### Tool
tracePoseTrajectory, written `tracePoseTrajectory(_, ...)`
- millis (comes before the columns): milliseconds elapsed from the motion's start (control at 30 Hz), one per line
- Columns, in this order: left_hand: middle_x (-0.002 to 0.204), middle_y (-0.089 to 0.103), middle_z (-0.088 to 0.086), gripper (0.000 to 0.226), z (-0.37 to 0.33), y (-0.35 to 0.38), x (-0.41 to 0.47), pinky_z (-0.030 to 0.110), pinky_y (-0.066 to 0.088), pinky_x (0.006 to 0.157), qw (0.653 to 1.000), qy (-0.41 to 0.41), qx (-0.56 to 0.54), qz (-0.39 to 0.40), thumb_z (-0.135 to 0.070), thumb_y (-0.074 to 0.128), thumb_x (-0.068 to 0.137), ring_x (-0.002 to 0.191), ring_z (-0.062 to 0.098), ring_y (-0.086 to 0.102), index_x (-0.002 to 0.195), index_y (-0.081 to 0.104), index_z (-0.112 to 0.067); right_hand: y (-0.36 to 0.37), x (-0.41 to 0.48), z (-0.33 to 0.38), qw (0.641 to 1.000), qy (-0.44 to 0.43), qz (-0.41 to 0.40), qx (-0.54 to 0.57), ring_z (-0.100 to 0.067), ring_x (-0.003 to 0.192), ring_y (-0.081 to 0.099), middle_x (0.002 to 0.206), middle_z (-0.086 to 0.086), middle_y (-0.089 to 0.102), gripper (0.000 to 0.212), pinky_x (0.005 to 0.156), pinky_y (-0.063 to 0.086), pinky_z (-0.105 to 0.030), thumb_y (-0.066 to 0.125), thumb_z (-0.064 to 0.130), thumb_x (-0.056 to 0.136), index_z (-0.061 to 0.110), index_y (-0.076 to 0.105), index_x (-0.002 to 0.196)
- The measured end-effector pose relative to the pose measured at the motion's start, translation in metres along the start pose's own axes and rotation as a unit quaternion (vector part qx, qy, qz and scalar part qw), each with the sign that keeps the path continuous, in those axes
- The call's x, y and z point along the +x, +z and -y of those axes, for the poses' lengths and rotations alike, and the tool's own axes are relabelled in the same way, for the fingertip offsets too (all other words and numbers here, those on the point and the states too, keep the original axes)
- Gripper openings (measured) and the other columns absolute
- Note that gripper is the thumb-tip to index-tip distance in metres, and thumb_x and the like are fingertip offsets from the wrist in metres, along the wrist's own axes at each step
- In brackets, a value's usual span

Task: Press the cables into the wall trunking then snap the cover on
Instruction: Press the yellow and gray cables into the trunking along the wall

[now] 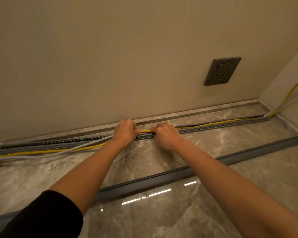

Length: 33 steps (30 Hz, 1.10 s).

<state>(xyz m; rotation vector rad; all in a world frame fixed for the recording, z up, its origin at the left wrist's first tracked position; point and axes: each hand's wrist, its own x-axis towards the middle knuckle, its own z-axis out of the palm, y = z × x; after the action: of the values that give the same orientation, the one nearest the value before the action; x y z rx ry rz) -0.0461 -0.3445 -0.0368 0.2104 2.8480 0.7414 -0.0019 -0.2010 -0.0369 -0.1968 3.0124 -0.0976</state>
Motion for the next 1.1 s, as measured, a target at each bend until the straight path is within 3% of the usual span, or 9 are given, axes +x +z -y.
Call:
tracePoseTrajectory(100,0.105,0.068,0.019,0.031,-0.004,0.001,-0.001,0.039,0.05,0.08,1.0,-0.027,0.006,-0.004,-0.032,0.067,0.084,0.1,0.036,0.063,0.096,0.069,-0.003,0.003,0.006,0.001,0.987,0.077,-0.01,0.141,-0.033,0.103,0.059,0.108,-0.017,0.068,0.032,0.086,0.046,-0.037,0.041,0.027,0.098,0.009,0.068,0.102)
tracePoseTrajectory(200,0.103,0.07,0.017,0.035,-0.006,0.005,0.0,0.039,0.05,0.081,0.998,-0.054,-0.015,-0.006,-0.036,0.069,0.081,0.099,0.035,0.063,0.092,0.067,-0.003,0.007,0.013,0.001,0.949,0.156,-0.033,0.271,-0.03,0.106,0.063,0.11,-0.014,0.072,0.022,0.093,0.049,-0.036,0.057,0.02,0.092,0.011,0.073,0.104)
tracePoseTrajectory(367,0.108,0.068,0.014,0.032,-0.011,0.004,0.007,0.039,0.047,0.091,0.995,-0.089,-0.037,0.035,-0.035,0.069,0.081,0.106,0.032,0.061,0.093,0.067,-0.006,0.009,0.024,-0.001,0.904,0.24,-0.041,0.353,-0.023,0.105,0.065,0.106,-0.012,0.074,0.02,0.094,0.051,-0.032,0.07,0.013,0.082,0.01,0.075,0.1)
tracePoseTrajectory(500,0.111,0.067,0.012,0.02,-0.016,0.006,0.009,0.039,0.045,0.095,0.99,-0.125,-0.039,0.044,-0.021,0.064,0.081,0.109,0.031,0.059,0.097,0.066,-0.009,0.009,0.036,-0.003,0.903,0.27,-0.023,0.333,-0.026,0.105,0.065,0.103,-0.012,0.074,0.016,0.096,0.052,-0.038,0.075,0.013,0.075,0.009,0.077,0.091)
tracePoseTrajectory(633,0.118,0.064,0.012,0.024,-0.023,0.01,0.012,0.037,0.044,0.097,0.987,-0.152,-0.03,0.029,-0.02,0.06,0.083,0.114,0.031,0.058,0.105,0.065,-0.01,0.001,0.035,-0.008,0.938,0.209,0.014,0.275,-0.028,0.104,0.065,0.105,-0.017,0.072,0.02,0.09,0.052,-0.034,0.073,0.016,0.079,0.005,0.075,0.096)
tracePoseTrajectory(767,0.116,0.065,0.013,0.023,-0.029,0.011,0.007,0.036,0.048,0.092,0.991,-0.135,-0.015,0.004,-0.016,0.057,0.085,0.111,0.031,0.06,0.106,0.064,-0.009,0.002,0.024,0.0,0.973,0.105,0.003,0.204,-0.033,0.107,0.061,0.112,-0.019,0.069,0.029,0.086,0.049,-0.034,0.05,0.001,0.088,0.009,0.071,0.106)
tracePoseTrajectory(867,0.103,0.07,0.017,0.011,-0.021,0.009,0.005,0.038,0.052,0.084,0.993,-0.103,-0.059,-0.001,-0.011,0.058,0.083,0.103,0.032,0.064,0.073,0.062,-0.009,0.005,0.02,0.0,0.97,0.066,0.006,0.235,-0.032,0.108,0.06,0.111,-0.018,0.069,0.031,0.085,0.047,-0.032,0.048,0.001,0.087,0.005,0.072,0.106)
tracePoseTrajectory(933,0.091,0.071,0.021,0.032,-0.015,0.008,0.007,0.039,0.053,0.08,0.993,-0.079,-0.082,0.006,-0.006,0.059,0.082,0.095,0.03,0.068,0.053,0.048,-0.011,0.004,0.018,-0.001,0.972,0.045,0.021,0.23,-0.031,0.103,0.061,0.105,-0.019,0.07,0.023,0.078,0.045,-0.031,0.057,0.011,0.086,0.004,0.072,0.102)
tracePoseTrajectory(1100,0.084,0.067,0.023,0.018,0.0,-0.005,0.004,0.04,0.053,0.08,0.995,-0.068,-0.076,0.003,-0.005,0.055,0.087,0.09,0.033,0.066,0.072,0.064,-0.003,0.002,0.019,0.002,0.989,0.02,0.013,0.143,-0.032,0.102,0.061,0.105,-0.016,0.07,0.024,0.081,0.046,-0.032,0.063,0.016,0.085,0.012,0.071,0.108)
